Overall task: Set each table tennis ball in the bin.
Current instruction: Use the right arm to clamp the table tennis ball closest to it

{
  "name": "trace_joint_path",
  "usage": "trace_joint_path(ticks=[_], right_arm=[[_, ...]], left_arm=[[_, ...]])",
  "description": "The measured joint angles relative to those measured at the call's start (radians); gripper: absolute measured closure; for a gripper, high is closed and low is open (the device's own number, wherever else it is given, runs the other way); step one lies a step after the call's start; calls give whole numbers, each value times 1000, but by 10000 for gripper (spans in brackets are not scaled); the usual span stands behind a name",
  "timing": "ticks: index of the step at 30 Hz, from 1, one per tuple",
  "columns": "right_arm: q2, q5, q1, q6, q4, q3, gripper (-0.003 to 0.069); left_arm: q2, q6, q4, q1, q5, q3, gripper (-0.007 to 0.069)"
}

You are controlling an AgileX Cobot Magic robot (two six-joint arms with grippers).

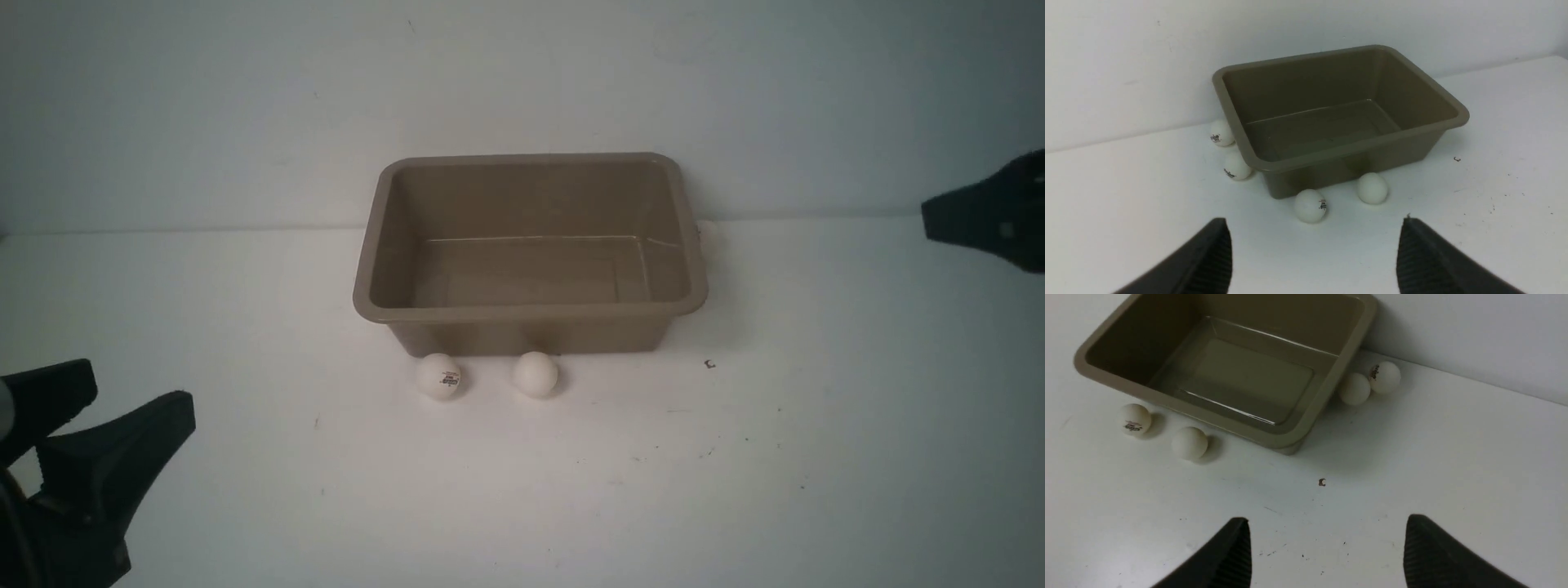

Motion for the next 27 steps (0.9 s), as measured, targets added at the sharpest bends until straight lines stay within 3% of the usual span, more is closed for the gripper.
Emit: trace_joint_path(ticks=[6,13,17,27], right_arm=[[214,-6,0,83,20,-179,221],[413,-5,0,112,195,-410,264],[571,90,0,198,197,-528,270],[879,111,0,208,130,-788,245]], left_arm=[[0,9,-1,0,22,-1,136],[0,6,1,0,119,-2,136],[0,6,1,0,126,-2,136],[0,9,23,0,130,-2,136]])
